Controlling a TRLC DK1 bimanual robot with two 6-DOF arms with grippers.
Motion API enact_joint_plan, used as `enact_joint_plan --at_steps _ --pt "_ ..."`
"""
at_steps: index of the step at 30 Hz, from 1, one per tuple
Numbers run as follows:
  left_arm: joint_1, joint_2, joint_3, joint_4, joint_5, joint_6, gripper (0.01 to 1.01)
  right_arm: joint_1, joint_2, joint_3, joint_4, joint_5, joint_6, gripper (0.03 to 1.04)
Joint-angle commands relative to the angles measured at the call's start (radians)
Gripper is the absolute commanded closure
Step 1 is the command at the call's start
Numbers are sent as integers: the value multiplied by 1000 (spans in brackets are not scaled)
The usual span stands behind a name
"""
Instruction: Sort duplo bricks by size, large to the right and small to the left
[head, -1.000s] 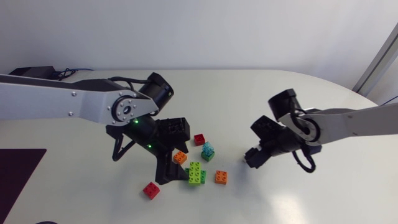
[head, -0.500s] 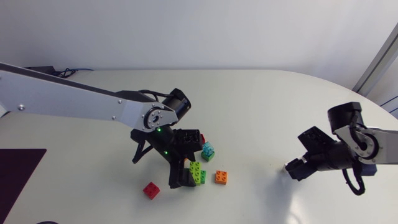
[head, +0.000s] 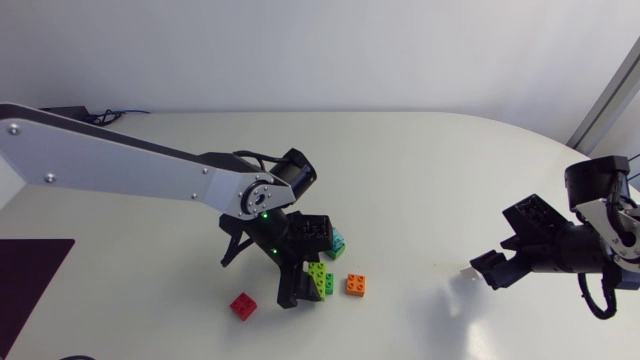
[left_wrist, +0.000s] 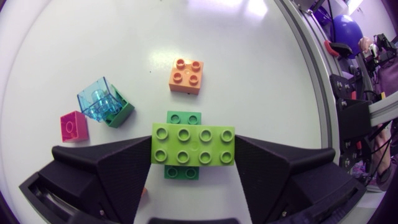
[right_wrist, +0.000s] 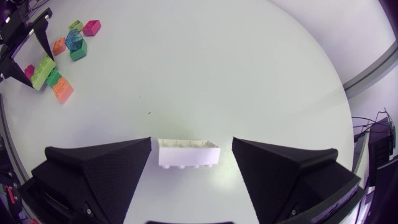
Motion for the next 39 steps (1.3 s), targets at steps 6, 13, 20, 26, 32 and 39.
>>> enact_joint_plan --at_steps 6,13,20,26,32,39 --pt "-21 -48 36 13 1 3 910 28 -39 -38 -19 -24 16 80" --pt "-122 24 234 9 7 -60 910 21 -80 -75 -28 -24 4 80" --pt "-205 278 574 -165 7 -82 900 -64 -140 -127 -50 -50 -36 80" --pt "-240 403 683 -234 -36 -80 656 -88 -157 -153 -53 -56 -50 80" --pt "-240 404 682 -235 -50 -80 184 -64 -166 -119 -67 -61 -42 79" --pt "-185 260 576 -192 -41 -90 44 111 -138 -42 -73 -53 28 79"
